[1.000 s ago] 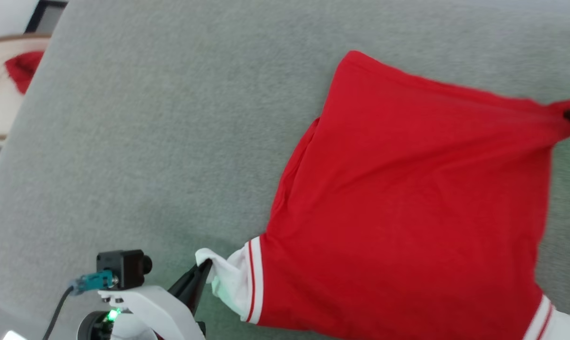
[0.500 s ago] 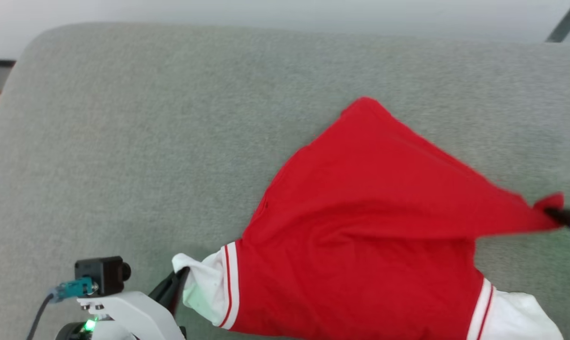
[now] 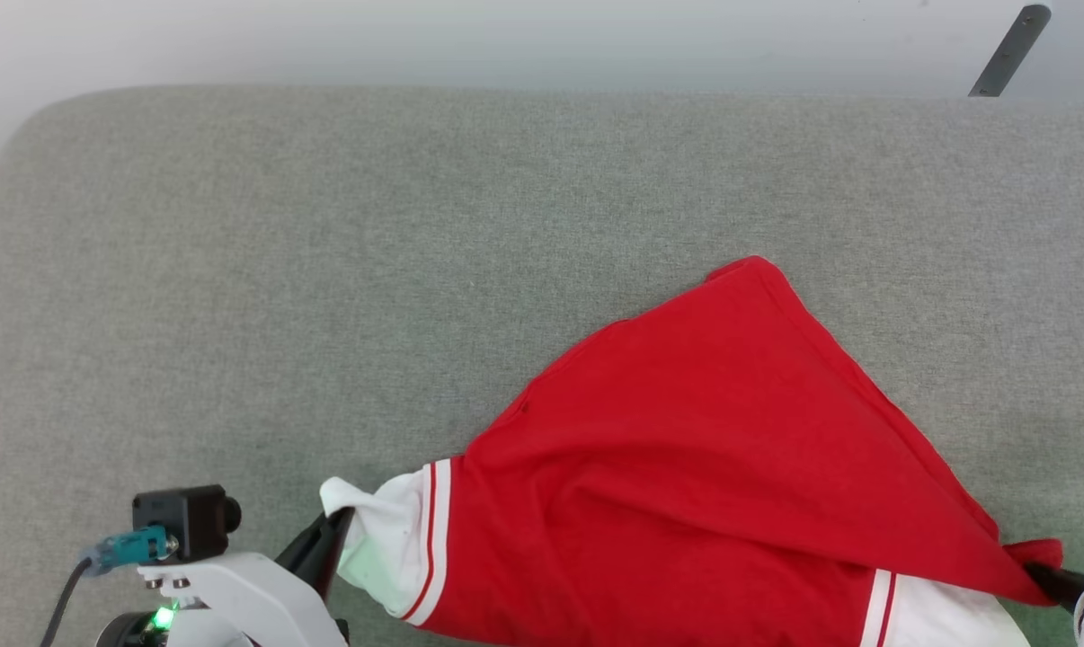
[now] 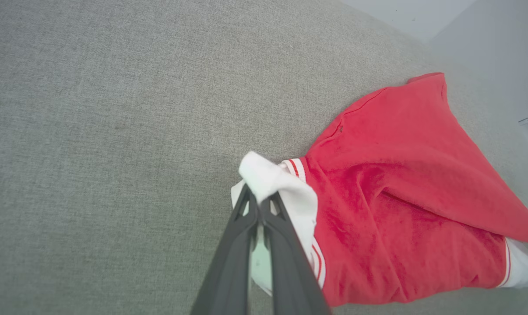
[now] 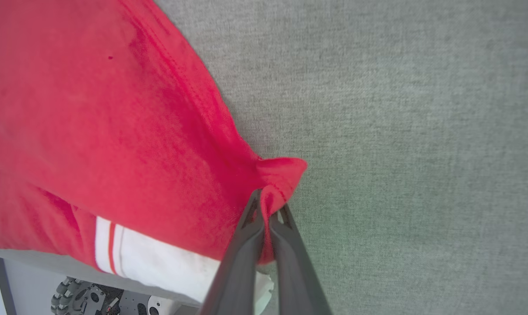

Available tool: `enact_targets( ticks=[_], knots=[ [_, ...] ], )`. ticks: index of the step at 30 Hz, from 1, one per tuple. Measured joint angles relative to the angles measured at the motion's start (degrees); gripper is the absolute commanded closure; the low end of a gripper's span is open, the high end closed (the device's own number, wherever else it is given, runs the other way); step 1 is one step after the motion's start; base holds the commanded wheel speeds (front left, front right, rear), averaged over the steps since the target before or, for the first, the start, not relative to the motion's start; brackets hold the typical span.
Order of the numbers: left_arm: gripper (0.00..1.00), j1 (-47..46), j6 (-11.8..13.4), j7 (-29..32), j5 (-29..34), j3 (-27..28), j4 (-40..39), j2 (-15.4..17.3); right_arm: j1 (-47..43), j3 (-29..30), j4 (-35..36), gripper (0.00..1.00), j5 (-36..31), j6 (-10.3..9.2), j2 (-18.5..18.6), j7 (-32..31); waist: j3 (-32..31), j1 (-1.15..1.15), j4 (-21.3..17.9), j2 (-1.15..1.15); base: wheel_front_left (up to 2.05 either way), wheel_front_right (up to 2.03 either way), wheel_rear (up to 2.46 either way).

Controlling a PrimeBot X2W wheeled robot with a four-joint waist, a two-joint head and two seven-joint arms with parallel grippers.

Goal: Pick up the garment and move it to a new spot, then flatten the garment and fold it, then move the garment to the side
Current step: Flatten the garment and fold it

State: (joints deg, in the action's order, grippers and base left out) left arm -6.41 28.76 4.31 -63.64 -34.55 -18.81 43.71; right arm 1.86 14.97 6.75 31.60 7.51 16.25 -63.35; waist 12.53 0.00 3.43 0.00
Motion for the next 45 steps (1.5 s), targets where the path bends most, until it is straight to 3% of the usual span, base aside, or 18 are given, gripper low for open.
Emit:
enact_targets(
  ticks=[1,2,3,4,9,14,18,21,25,29,38,45],
  knots=[
    [1.00,0.0,0.0,0.0,0.0,0.0,0.0,0.0,-0.4,0.0,0.2,1.00,-0.3,0.00,-0.3,0.2,0.1,0.00,-0.1,0.00,0.00,0.00,0.00],
    [1.00,0.0,0.0,0.0,0.0,0.0,0.0,0.1,-0.5,0.0,0.4,0.73,-0.7,0.00,-0.5,1.0,0.1,0.00,-0.1,0.00,0.00,0.00,0.00],
    [1.00,0.0,0.0,0.0,0.0,0.0,0.0,0.1,-0.5,-0.1,0.7,0.30,-1.2,0.00,-0.4,1.5,0.2,0.00,-0.1,0.00,0.00,0.00,0.00],
    [1.00,-0.1,0.0,0.0,0.1,-0.1,0.0,0.1,-0.5,-0.4,0.9,0.00,-1.7,0.00,-0.3,1.8,0.2,0.00,-0.1,0.00,0.00,0.00,0.00],
    [1.00,-0.9,-0.4,0.0,0.6,-0.6,0.2,-0.2,-0.4,-1.0,3.0,0.00,-2.1,0.00,0.3,1.6,0.3,0.00,0.2,0.00,0.00,0.00,0.00],
    [1.00,-2.0,-1.0,0.3,1.2,-1.5,0.5,-0.9,0.0,-2.4,9.7,0.00,-1.8,0.00,3.0,1.0,0.4,0.00,1.1,0.00,0.00,0.00,0.00],
    [1.00,-3.1,-1.4,0.5,1.8,-2.1,0.6,-1.5,4.9,-5.2,14.4,0.00,-0.7,0.00,6.3,4.5,0.8,0.00,2.1,0.00,0.00,0.00,0.00],
    [1.00,-4.2,-1.8,0.6,2.2,-2.6,0.9,-2.2,10.8,-10.1,13.8,0.00,-0.5,0.00,9.4,10.1,1.3,0.00,2.9,0.00,0.00,0.00,0.00],
    [1.00,-5.8,-2.7,0.7,2.8,-3.6,1.5,-3.5,18.3,-17.3,6.3,0.00,-0.8,-0.02,11.9,17.5,2.1,0.00,4.2,0.00,0.00,0.00,0.00],
    [1.00,-7.6,-3.9,1.2,3.3,-4.6,2.5,-4.7,25.1,-25.1,-3.0,0.00,0.8,-0.01,13.2,20.4,2.9,0.00,5.8,0.00,0.00,0.00,0.00],
    [1.00,-10.5,-6.2,1.2,3.7,-5.9,4.9,-7.4,37.2,-38.8,-21.0,0.00,6.2,-0.01,16.3,19.3,5.3,0.00,9.6,0.00,0.00,0.00,0.00],
    [1.00,-11.7,-7.7,0.6,3.7,-6.5,6.7,-9.2,43.9,-48.6,-28.3,0.00,10.0,-0.01,19.1,17.3,7.4,0.00,12.2,0.00,0.00,0.00,0.00]
  ],
)
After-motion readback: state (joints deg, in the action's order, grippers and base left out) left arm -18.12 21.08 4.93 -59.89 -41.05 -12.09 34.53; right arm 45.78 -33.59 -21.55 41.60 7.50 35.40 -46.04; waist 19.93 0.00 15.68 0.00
